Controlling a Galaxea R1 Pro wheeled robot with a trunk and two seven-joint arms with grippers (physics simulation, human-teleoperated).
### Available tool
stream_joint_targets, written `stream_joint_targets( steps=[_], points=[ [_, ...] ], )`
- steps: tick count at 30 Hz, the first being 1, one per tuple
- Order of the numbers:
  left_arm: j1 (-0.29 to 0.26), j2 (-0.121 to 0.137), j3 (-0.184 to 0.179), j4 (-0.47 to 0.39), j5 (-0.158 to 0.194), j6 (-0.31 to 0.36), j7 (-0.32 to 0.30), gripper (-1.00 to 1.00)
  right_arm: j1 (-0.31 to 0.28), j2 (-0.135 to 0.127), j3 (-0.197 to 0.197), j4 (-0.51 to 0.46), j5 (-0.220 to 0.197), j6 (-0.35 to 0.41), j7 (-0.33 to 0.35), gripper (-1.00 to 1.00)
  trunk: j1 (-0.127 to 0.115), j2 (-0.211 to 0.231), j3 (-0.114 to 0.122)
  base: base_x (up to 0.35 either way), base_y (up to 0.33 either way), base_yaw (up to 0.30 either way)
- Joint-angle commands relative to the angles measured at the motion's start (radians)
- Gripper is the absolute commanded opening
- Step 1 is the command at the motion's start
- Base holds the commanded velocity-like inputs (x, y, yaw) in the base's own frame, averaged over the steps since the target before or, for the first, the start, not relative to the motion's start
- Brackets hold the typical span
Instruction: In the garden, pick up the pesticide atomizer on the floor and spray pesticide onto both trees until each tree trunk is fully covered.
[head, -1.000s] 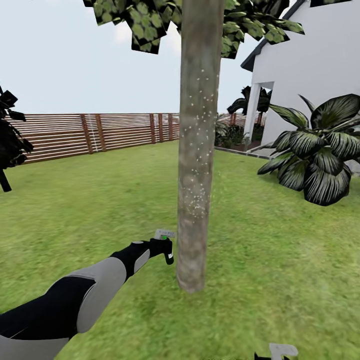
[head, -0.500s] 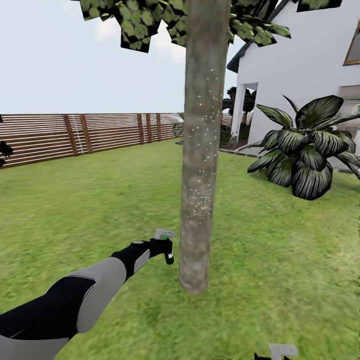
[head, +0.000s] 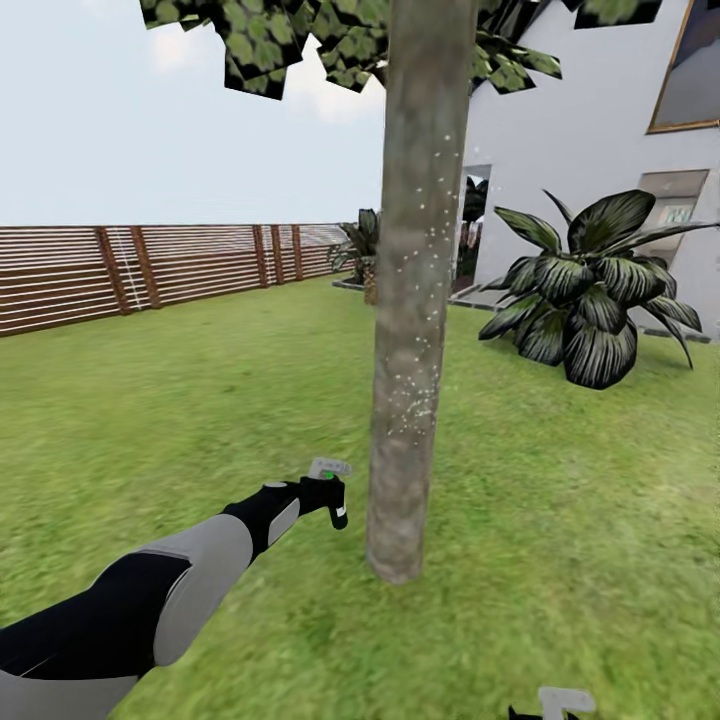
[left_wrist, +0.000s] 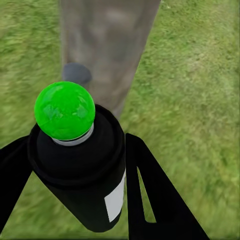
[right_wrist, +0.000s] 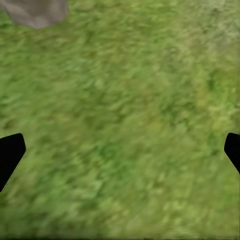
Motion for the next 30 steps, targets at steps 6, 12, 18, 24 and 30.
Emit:
stream_joint_targets(
  steps=[6, 12, 18, 24, 30],
  points=[
    [0.000, 0.000, -0.005, -0.002, 0.001, 0.005, -0.002, -1.00, -0.002, 0.001, 0.009, 0.004, -0.010, -0.007, 0.000, 1.00, 0.000, -0.001, -0.011, 0.044, 0.343, -0.118],
    [0.000, 0.000, -0.005, -0.002, 0.001, 0.005, -0.003, -1.00, -0.002, 0.000, 0.009, 0.004, -0.010, -0.007, 0.000, 1.00, 0.000, -0.001, -0.020, 0.234, 0.245, -0.122],
    [0.000, 0.000, -0.005, -0.002, 0.001, 0.005, -0.003, -1.00, -0.002, 0.001, 0.009, 0.005, -0.010, -0.008, 0.000, 1.00, 0.000, -0.001, -0.025, 0.330, 0.036, -0.069],
    [0.000, 0.000, -0.005, -0.002, 0.001, 0.005, -0.002, -1.00, -0.002, 0.002, 0.009, 0.005, -0.010, -0.007, 0.000, 1.00, 0.000, -0.001, -0.026, 0.198, 0.003, -0.142],
    [0.000, 0.000, -0.004, -0.001, 0.001, 0.004, -0.001, -1.00, -0.002, 0.014, 0.009, 0.006, -0.010, -0.007, 0.001, 1.00, 0.000, -0.001, -0.026, 0.011, 0.000, -0.289]
  ],
)
